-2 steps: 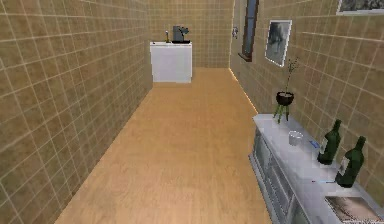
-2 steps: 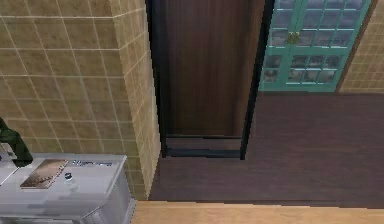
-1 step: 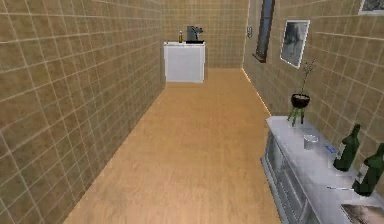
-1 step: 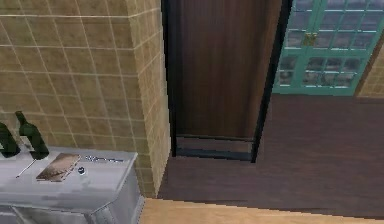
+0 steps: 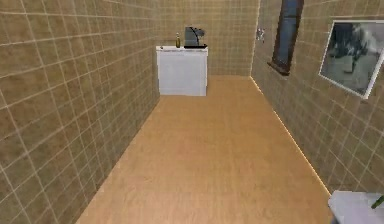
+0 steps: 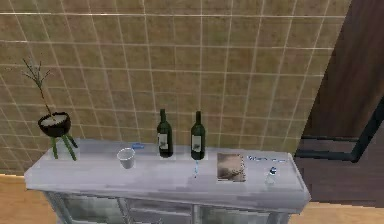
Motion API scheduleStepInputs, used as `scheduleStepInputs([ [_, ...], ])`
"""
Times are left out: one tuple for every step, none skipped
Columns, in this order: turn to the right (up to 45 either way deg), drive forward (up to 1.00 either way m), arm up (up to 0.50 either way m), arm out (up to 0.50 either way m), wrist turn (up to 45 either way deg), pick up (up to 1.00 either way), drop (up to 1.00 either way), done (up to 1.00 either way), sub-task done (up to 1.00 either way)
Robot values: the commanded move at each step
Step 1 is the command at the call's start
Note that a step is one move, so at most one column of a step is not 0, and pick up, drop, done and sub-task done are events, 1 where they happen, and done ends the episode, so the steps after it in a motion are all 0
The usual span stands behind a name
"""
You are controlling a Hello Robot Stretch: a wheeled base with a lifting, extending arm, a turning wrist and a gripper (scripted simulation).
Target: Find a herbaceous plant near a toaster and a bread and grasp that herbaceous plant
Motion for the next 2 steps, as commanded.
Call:
scheduleStepInputs([
  [0.0,1.0,0.0,0.0,0.0,0.0,0.0,0.0,0.0],
  [6.0,0.0,0.0,0.0,0.0,0.0,0.0,0.0,0.0],
])
